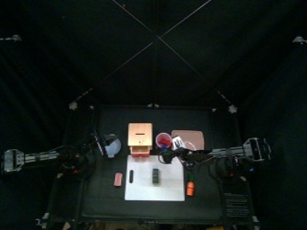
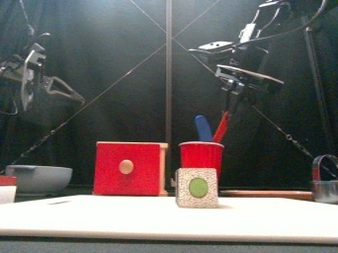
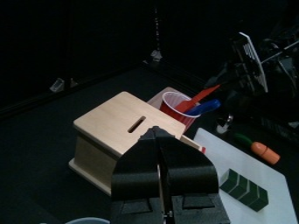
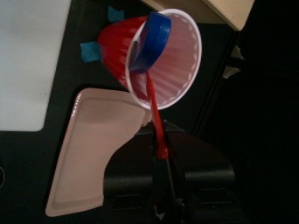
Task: Place sushi on board then cut the sushi with the knife then place the pieces on the plate
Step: Grasp knife edge with left hand
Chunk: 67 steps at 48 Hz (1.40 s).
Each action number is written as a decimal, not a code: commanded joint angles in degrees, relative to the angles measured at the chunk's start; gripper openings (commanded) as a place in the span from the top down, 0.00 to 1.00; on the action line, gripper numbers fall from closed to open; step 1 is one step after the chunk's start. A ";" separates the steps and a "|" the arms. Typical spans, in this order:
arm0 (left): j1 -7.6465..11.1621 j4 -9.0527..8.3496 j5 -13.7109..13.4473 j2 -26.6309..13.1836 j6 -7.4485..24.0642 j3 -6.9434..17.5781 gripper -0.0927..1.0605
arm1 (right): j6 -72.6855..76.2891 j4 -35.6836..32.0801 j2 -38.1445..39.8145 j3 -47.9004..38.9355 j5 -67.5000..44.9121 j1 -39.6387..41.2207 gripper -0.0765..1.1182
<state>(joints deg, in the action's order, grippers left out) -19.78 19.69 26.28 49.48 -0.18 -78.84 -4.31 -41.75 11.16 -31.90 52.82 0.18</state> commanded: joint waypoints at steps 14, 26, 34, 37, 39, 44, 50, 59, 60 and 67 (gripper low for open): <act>-0.70 0.09 0.09 -0.26 0.18 0.70 0.83 | 1.76 3.43 10.55 5.45 -0.88 5.80 0.70; -1.23 0.00 0.09 -0.26 0.26 0.70 0.83 | 1.85 12.13 17.93 3.16 -3.08 9.23 0.70; -1.14 -0.44 0.00 -0.26 0.26 0.88 0.82 | 1.14 19.51 23.12 0.44 -9.32 11.78 0.71; -0.97 -1.23 0.00 -0.26 0.26 0.97 0.82 | 1.41 21.53 23.55 -0.79 -10.90 11.95 0.71; -0.97 -1.85 0.00 -0.26 0.26 1.05 0.82 | 1.76 23.03 23.91 -1.76 -12.22 11.95 0.71; -0.79 -4.57 0.00 -0.26 0.26 1.23 0.78 | 1.85 28.39 24.26 -3.96 -16.44 11.87 0.71; -0.62 -7.91 -0.09 -0.26 0.26 1.76 0.71 | 1.67 36.12 24.35 -6.94 -26.02 11.78 0.71; 6.24 -15.38 0.18 -0.35 0.00 3.52 0.54 | 1.58 42.36 24.17 -11.43 -38.94 11.25 0.71; 7.29 -15.91 0.26 -0.35 0.00 3.78 0.51 | 1.67 42.80 23.99 -11.69 -39.99 11.07 0.71; 13.36 -16.17 0.62 -2.37 -0.18 6.33 0.32 | 1.67 45.88 22.59 -13.80 -46.76 9.05 0.71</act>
<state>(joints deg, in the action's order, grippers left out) -9.40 3.52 26.19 48.78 -0.26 -75.50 -2.55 2.55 34.10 -45.62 10.20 10.28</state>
